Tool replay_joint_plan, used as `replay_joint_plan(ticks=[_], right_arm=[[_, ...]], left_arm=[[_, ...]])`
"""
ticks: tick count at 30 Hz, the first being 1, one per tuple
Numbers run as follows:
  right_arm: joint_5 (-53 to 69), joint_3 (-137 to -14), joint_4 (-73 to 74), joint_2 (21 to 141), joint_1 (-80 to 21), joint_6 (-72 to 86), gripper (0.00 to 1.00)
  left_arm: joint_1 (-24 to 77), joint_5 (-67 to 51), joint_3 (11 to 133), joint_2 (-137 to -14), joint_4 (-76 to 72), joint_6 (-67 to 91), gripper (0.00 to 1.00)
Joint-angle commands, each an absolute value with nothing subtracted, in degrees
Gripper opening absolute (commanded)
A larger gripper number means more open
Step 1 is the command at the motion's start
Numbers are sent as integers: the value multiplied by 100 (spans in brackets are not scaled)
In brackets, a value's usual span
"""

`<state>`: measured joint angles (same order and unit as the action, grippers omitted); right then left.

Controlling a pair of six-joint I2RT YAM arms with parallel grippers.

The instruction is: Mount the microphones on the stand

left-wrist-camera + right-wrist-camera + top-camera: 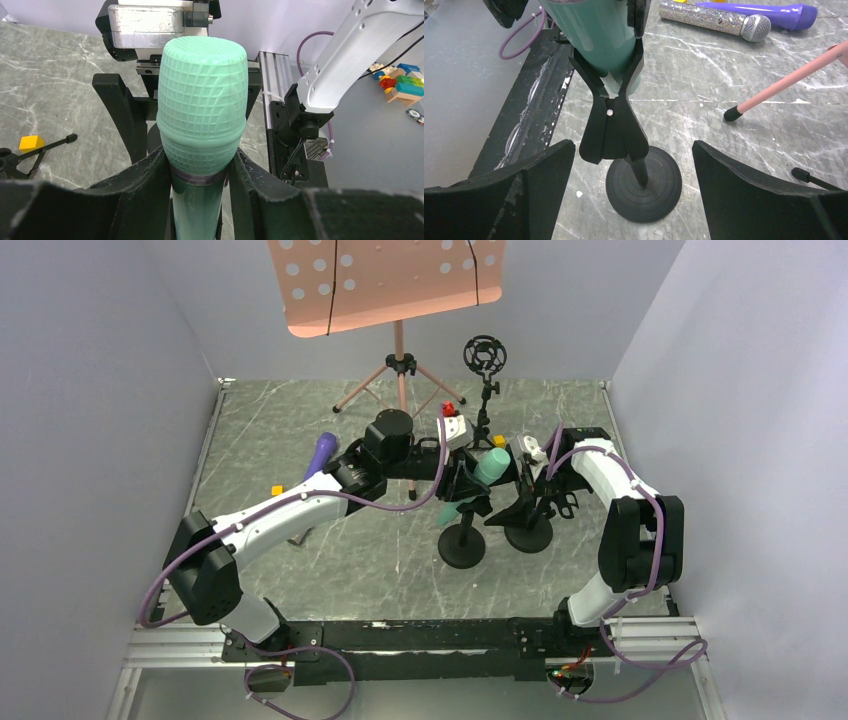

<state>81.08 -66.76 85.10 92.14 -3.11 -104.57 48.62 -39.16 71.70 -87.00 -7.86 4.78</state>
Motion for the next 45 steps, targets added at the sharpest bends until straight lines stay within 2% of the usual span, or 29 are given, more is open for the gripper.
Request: replay_joint_plan(ticks=[1,7,16,19,26,27,35,45], right_arm=[[8288,-6688,8586,9149,-332,-10672,92],[8296,-6707,8586,9167,-342,-10612,87],[8386,-6710,8581,9131,-429,-10571,86],[8342,-6763,8587,9164,-454,-10527,76],[8265,-6868,8585,9223,-449,-10425,30],[8281,-6872,8587,9201,-455,-10418,27],[8367,-6873,8581,9039,-456,-10389,16],[8363,-6864,8583,8942,-455,-10432,13]], left_arm=[[4896,-3939,7272,-8636,-911,628,8],[4900,-3922,7225,-8605,-971,650,6],[4891,-3954,7216,-8604,-985,659,5],[4901,-3954,7221,-8598,-976,650,5],[4900,-3958,7206,-8601,-989,651,5],[4896,-3957,7193,-8590,-988,643,5],[4900,-4028,7017,-8629,-1198,772,4],[4828,-4031,6758,-8686,-1286,821,4]])
